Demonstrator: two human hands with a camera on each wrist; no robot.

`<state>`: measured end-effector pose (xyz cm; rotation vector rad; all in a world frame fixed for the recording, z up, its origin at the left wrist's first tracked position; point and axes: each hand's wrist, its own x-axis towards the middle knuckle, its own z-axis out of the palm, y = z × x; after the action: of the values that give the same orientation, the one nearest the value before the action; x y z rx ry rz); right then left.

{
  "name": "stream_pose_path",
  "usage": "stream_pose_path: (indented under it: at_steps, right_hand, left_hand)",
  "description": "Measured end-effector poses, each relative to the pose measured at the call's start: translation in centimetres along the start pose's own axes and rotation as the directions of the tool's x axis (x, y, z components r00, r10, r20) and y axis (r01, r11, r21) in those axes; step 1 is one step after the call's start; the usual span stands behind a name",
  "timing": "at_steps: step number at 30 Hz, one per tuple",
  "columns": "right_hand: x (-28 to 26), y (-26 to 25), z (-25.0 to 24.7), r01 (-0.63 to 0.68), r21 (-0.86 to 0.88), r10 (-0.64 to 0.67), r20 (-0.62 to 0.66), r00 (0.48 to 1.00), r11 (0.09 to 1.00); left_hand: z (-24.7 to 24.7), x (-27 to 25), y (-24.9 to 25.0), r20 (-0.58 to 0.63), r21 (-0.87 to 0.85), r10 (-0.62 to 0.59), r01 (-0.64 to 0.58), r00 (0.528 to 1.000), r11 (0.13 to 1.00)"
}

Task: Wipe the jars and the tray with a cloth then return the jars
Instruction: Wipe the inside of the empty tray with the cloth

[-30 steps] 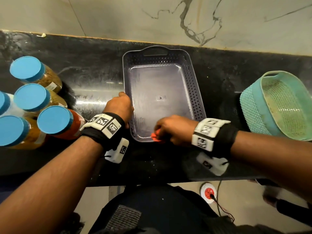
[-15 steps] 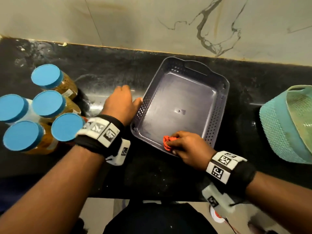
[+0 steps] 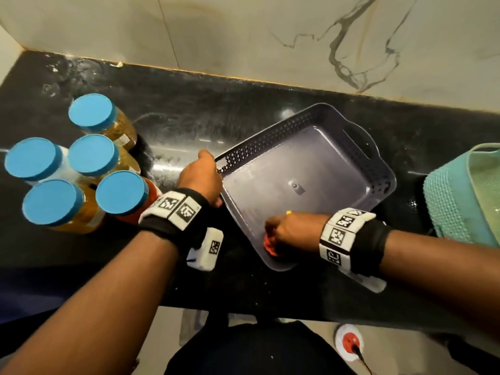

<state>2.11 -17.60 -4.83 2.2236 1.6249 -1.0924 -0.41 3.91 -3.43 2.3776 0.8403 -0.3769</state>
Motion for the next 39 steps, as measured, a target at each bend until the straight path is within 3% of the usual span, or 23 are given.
stream_pose_path:
  at_steps: [3, 5, 8, 11, 13, 18, 23, 26, 33, 36, 39]
  right_hand:
    - [-0.9, 0.2, 0.5, -0.03, 0.003, 0.03, 0.056, 0.998, 1.0]
    - [-0.6, 0.0, -0.2, -0.063, 0.087, 0.065, -0.022, 0.998, 0.994]
    - [1.0, -0.7, -1.6, -0.017, 0.166, 0.047, -0.18, 0.983, 0.986]
    - [1.8, -1.8, -2.1, -0.031, 0.121, 0.052, -0.171, 0.984, 0.992]
    - [1.8, -2.0, -2.5, -0.06, 0.091, 0.077, -0.197, 0.977, 0.994]
    - [2.5, 0.1, -4.7, -0.122, 0.255, 0.211, -0.355, 0.911, 0.959]
    - [2.7, -1.1, -3.2, -0.117, 0.132, 0.14, -0.177, 0.974, 0.984]
    - [3.0, -1.7, -2.9, -0.087, 0.197, 0.104, -0.077, 0.992, 0.976]
    - [1.3, -0.1, -2.7, -0.117, 0.065, 0.113, 0.06, 0.992, 0.991]
    - [-1.2, 2.5, -2.3, -0.202, 0.0, 0.201, 0.106, 0.974, 0.979]
    - [-2.7, 3.5, -2.2, -0.269, 0.069, 0.264, 0.073, 0.962, 0.961]
  left_hand:
    - [0.1, 0.3, 0.2, -0.046, -0.092, 0.002, -0.007, 0.999, 0.996]
    - [0.4, -0.5, 0.2, -0.084, -0.068, 0.021, -0.027, 0.996, 0.997]
    - [1.1, -3.3, -0.1, -0.006, 0.095, 0.045, -0.044, 0.999, 0.995]
    - [2.6, -5.2, 0.0, 0.121, 0.097, 0.04, -0.052, 0.992, 0.994]
    - [3.0, -5.4, 0.0, 0.119, 0.076, 0.044, -0.053, 0.992, 0.996]
    - [2.9, -5.1, -0.1, 0.137, 0.038, 0.046, -0.052, 0.989, 0.998]
    - [2.8, -5.0, 0.4, 0.135, 0.03, 0.05, -0.054, 0.99, 0.998]
    - [3.1, -5.2, 0.3, 0.096, 0.059, 0.06, -0.066, 0.994, 0.996]
    - [3.2, -5.7, 0.8, 0.066, 0.073, 0.083, -0.088, 0.994, 0.993]
    - [3.1, -5.9, 0.9, 0.065, 0.031, 0.073, -0.075, 0.995, 0.997]
    - [3.0, -6.0, 1.0, 0.05, 0.049, 0.076, -0.078, 0.996, 0.996]
